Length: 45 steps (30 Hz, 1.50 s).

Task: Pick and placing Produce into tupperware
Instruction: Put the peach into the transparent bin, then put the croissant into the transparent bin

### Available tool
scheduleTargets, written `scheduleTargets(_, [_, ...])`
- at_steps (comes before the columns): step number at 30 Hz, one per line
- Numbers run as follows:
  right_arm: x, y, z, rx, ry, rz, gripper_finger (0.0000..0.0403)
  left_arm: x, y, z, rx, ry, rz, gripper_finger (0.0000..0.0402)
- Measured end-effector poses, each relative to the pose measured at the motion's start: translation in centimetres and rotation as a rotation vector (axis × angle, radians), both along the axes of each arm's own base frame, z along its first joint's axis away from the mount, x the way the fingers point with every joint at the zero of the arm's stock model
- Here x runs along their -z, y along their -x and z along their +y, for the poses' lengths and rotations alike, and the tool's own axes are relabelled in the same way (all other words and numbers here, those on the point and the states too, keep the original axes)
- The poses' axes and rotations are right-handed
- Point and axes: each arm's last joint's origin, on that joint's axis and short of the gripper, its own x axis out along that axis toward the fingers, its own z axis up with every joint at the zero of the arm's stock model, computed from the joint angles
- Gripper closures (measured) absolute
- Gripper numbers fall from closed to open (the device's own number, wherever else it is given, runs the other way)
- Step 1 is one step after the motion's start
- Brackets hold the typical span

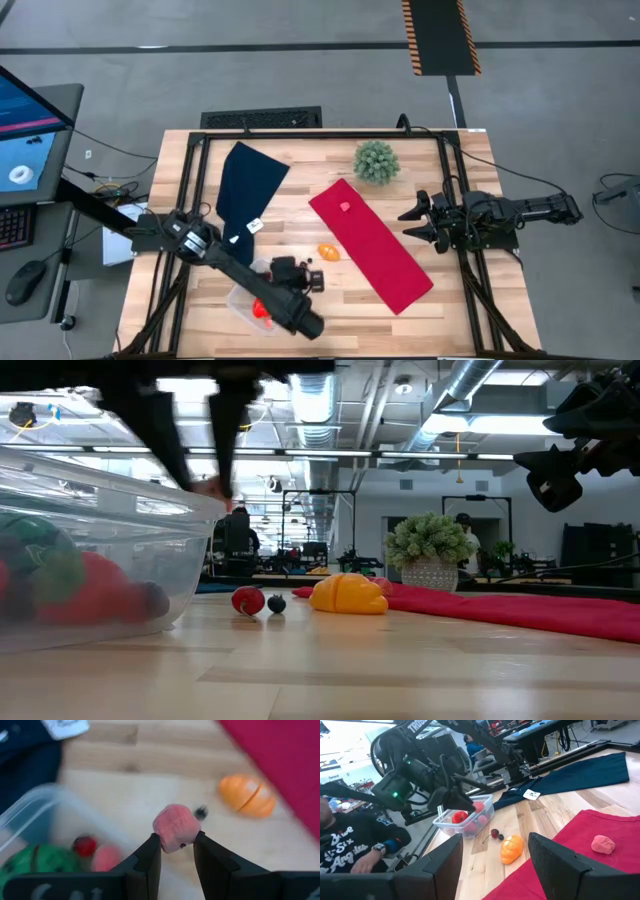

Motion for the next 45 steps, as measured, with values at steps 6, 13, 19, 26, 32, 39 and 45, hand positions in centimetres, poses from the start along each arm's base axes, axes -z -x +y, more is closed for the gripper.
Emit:
scheduleTargets(6, [0.0,0.0,0.0,-0.001,0.000,0.000,0.0154,0.0,1.7,-2.3,0.063,-0.007,-0.010,0.0308])
scheduleTargets(13, [0.0,0.0,0.0,0.000,0.000,-0.001,0.0154,-2.7,3.6,-3.7,0.137,-0.022,-0.106,0.0308])
scheduleTargets(19, [0.0,0.0,0.0,0.000,0.000,0.000,0.0154,-1.7,5.5,-5.3,0.171,-0.004,-0.045,0.0308])
scheduleTargets(26, [0.0,0.0,0.0,0.000,0.000,0.000,0.0154,0.5,6.5,-5.3,0.165,-0.005,0.038,0.0307])
scheduleTargets(32, [0.0,0.0,0.0,0.000,0.000,0.000,0.0154,1.4,7.4,-5.9,0.187,0.000,0.049,0.0285])
scheduleTargets(39, [0.0,0.0,0.0,0.000,0.000,0.000,0.0154,1.4,7.6,-6.5,0.216,-0.010,0.009,0.0235])
scheduleTargets(45, [0.0,0.0,0.0,0.000,0.000,0.000,0.0154,1.4,7.6,-6.6,0.222,-0.013,-0.009,0.0213])
